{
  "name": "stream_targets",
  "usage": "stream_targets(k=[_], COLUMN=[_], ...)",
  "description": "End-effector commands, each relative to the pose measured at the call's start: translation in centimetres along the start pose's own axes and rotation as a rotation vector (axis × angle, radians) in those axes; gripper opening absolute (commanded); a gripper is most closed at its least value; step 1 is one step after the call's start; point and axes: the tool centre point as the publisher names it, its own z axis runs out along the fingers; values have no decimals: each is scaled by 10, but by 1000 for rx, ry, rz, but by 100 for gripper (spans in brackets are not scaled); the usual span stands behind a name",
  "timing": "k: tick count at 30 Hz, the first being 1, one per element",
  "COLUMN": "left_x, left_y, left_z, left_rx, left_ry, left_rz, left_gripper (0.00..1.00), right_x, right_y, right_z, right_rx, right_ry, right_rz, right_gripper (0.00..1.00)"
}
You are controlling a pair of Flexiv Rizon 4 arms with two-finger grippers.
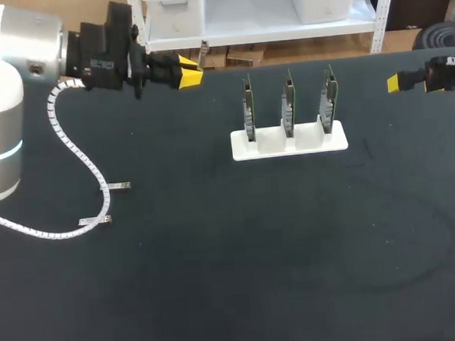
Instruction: Pick up the optical module with the left hand, and insert it into the network port with the right hand.
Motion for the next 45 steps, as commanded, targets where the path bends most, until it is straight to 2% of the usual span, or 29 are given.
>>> stream_targets(k=[1, 6, 8, 15, 20, 24, 30, 32, 33, 41, 45], left_x=[-1, 4, 2, -21, -34, -40, -46, -48, -49, -44, -41], left_y=[-2, 1, -1, -20, -27, -25, -17, -14, -14, -9, -9], left_z=[-2, -11, -12, 20, 39, 50, 64, 68, 69, 78, 82], left_rx=[-4, -22, -38, -28, -2, 6, 26, 46, 42, 79, 83], left_ry=[3, 15, -19, -148, -207, -227, -230, -270, -256, -299, -293], left_rz=[0, -16, -34, -62, -57, -49, 26, 30, 51, 21, 2], left_gripper=[0, 0, 0, 0, 0, 0, 0, 0, 0, 0, 0], right_x=[0, 0, 0, 0, 0, 0, 0, 0, 0, 0, 0], right_y=[0, 0, 0, 0, 0, 0, 0, 0, 0, 0, 0], right_z=[0, 0, 0, 0, 0, 0, 0, 0, 0, 0, 0], right_rx=[0, 0, 0, 0, 0, 0, 0, 0, 0, 0, 0], right_ry=[-1, -1, -1, -1, -1, -1, -1, -1, -1, -1, -1], right_rz=[0, 0, 0, 0, 0, 0, 0, 0, 0, 0, 0], right_gripper=[100, 100, 100, 100, 100, 100, 100, 100, 100, 100, 100])
